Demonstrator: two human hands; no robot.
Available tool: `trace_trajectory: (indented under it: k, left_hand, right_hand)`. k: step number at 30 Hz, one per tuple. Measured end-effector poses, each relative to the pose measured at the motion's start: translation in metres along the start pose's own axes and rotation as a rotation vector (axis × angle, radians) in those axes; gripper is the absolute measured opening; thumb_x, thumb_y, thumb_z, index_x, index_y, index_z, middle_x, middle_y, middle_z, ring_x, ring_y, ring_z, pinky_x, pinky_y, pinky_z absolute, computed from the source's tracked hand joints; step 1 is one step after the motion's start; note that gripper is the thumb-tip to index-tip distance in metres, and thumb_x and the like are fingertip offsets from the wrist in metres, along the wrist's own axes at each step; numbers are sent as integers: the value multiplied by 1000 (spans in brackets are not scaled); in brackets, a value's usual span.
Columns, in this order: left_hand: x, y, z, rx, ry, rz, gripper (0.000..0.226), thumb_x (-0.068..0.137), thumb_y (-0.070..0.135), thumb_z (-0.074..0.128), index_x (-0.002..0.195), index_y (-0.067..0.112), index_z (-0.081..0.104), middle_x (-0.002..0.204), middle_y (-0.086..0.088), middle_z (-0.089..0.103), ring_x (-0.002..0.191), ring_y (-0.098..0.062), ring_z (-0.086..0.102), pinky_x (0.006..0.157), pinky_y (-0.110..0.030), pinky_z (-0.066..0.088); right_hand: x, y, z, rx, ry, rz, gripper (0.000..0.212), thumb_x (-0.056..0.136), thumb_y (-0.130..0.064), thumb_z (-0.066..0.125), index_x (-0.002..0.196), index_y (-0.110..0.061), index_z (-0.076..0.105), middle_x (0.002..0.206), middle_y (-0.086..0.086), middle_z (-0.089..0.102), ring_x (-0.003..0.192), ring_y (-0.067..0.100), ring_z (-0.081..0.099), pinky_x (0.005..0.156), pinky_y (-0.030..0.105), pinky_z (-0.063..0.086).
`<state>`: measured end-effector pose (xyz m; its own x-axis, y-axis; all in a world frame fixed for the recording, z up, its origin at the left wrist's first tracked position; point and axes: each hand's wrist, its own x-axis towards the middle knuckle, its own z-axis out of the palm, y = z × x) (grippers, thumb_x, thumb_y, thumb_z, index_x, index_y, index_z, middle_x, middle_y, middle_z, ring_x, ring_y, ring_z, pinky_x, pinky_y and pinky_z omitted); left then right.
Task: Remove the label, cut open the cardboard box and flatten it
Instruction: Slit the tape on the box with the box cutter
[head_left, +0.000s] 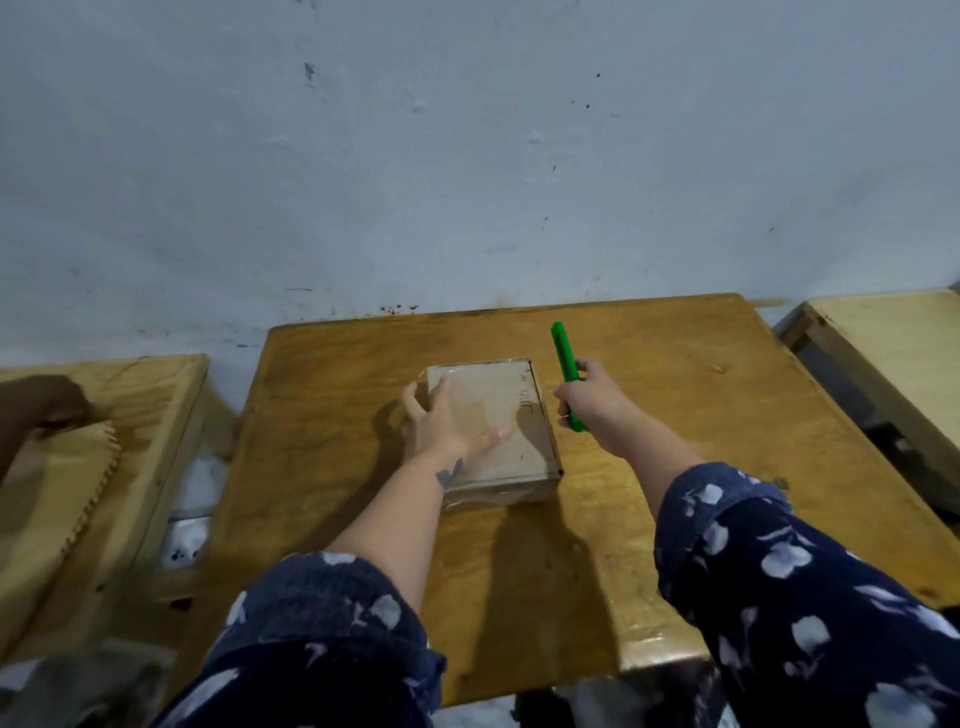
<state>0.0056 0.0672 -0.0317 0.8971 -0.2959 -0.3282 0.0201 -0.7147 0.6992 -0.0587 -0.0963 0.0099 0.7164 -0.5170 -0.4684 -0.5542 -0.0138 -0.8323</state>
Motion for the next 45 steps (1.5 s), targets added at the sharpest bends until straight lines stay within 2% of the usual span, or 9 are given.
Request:
trace_trajectory:
  k: [2, 5, 15, 21, 25, 27, 33, 37, 45]
  left_hand:
    - [-7, -9, -7, 23, -8, 2, 100, 71, 47, 79, 150, 33, 19, 157, 5, -8, 139, -36, 20, 108, -53, 32]
    - [-16, -19, -18, 75, -35, -8, 101, 74, 49, 75, 151, 34, 11, 158, 5, -5, 141, -37, 14, 108, -56, 31]
    - [-39, -28, -24, 95, -40, -43, 93, 86, 44, 63, 152, 34, -2, 160, 1, -8, 144, -37, 6, 108, -56, 28]
    - [-39, -25, -25, 119, -59, -62, 94, 87, 45, 61, 151, 33, -6, 160, -2, -10, 145, -37, 5, 111, -57, 25]
    - [-38, -26, -24, 137, -73, -63, 91, 89, 47, 58, 151, 35, -9, 160, -1, -11, 145, -37, 2, 111, -57, 23]
    - [-38, -26, -24, 156, -77, -59, 89, 90, 48, 55, 151, 35, -9, 160, 0, -12, 145, -37, 1, 111, -57, 22]
    - [-45, -26, -18, 310, 2, -56, 80, 93, 54, 43, 151, 35, -9, 160, 2, -14, 143, -36, 17, 107, -51, 31]
    - [-45, -30, -13, 418, 44, -20, 86, 87, 70, 34, 151, 34, -11, 160, 1, -11, 135, -35, 33, 98, -44, 40]
    - [-47, -33, -10, 452, 104, -1, 90, 82, 78, 29, 151, 34, -9, 160, 3, -8, 133, -34, 35, 97, -45, 43]
  right_hand:
    - [-8, 3, 12, -7, -57, -14, 71, 91, 6, 44, 150, -20, 15, 130, 17, 42, 93, 24, 49, 81, 36, 49]
    - [-21, 1, 24, 29, -126, -15, 85, 87, 17, 43, 152, -23, 6, 127, 11, 38, 105, 27, 45, 95, 40, 46]
    - [-48, 1, 44, 96, 73, -191, 49, 100, -9, 38, 147, -16, 27, 84, 4, 56, 61, 13, 48, 58, 28, 48]
    - [-46, -4, 31, 212, 30, -96, 31, 92, -4, 54, 118, -15, 41, 109, 14, 64, 79, 22, 72, 80, 41, 58]
    - [-40, -5, 30, -10, -60, -48, 56, 89, 7, 50, 124, -32, 27, 107, 15, 50, 85, 25, 63, 79, 41, 57]
    - [-34, -5, 32, -72, -81, -64, 62, 91, 4, 47, 133, -35, 23, 103, 14, 49, 76, 22, 54, 66, 36, 54]
    - [-16, -7, 35, -298, -147, -244, 41, 100, -26, 38, 140, -27, 31, 96, 7, 51, 70, 19, 49, 57, 33, 47]
    - [-2, -7, 36, -482, -120, -399, 37, 100, -23, 39, 137, -23, 40, 99, 8, 62, 73, 23, 61, 58, 35, 51]
    - [17, -10, 40, -597, -89, -487, 33, 97, -25, 43, 130, -30, 45, 100, 7, 68, 83, 23, 65, 72, 44, 57]
